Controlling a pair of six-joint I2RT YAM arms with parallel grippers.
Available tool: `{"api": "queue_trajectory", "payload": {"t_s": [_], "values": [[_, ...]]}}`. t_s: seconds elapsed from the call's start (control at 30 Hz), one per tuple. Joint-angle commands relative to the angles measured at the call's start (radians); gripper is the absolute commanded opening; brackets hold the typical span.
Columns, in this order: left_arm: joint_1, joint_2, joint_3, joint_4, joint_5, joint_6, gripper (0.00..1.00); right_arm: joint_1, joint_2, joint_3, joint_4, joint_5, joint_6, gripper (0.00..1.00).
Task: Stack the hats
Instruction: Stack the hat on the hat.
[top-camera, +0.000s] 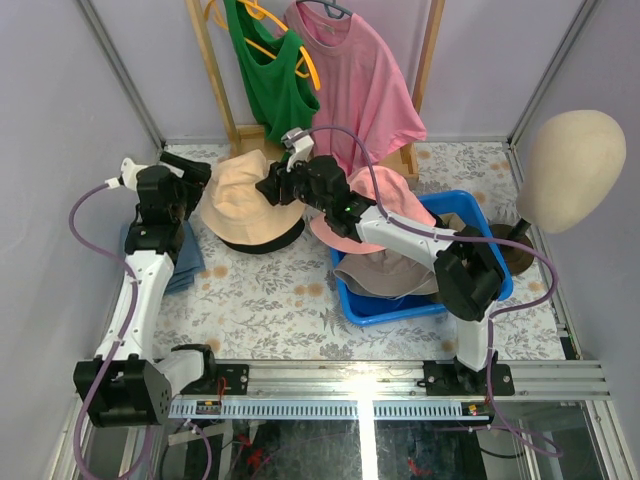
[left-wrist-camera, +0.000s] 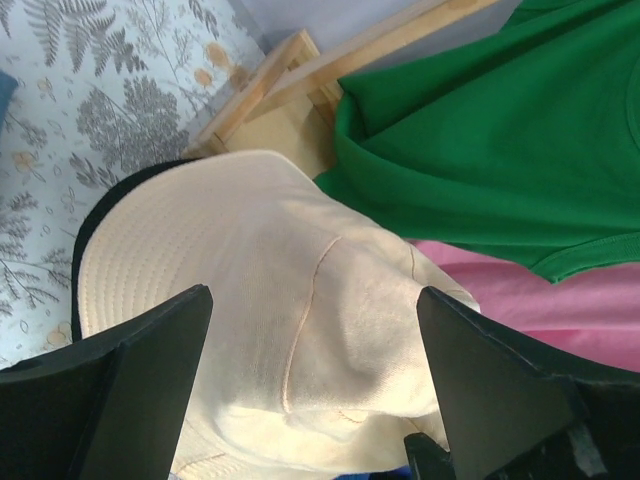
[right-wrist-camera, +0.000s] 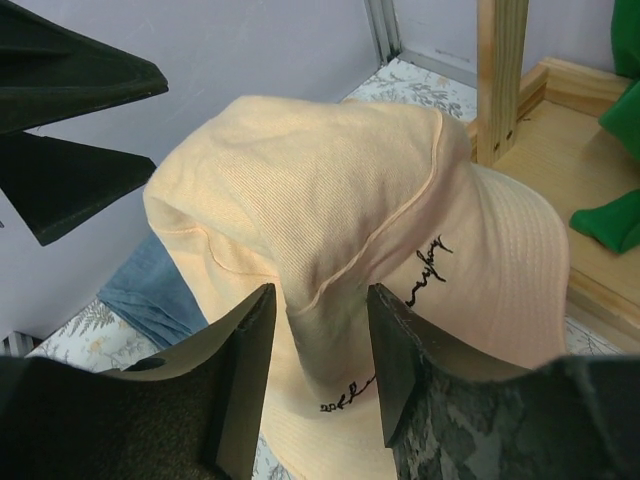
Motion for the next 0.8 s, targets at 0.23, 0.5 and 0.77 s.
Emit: {"api": "queue_trajectory", "payload": {"t_s": [0.23, 0.5, 0.77], "values": [[0.067, -0.010, -0.112, 0.097, 0.056, -0.180, 0.85, -0.011, -0.138, -0.032, -0.010, 0.022, -0.032, 0.59], [0.107, -0.049, -0.237, 0.139, 0.041, -0.276, 0.86, -0.038, -0.233, -0.138, -0.011, 0.087, -0.002, 0.62], [0.122, -0.050, -0.325, 0.184, 0.022, -0.347, 0.86, -0.090, -0.232, -0.133, -0.098, 0.110, 0.102, 0.61]]}}
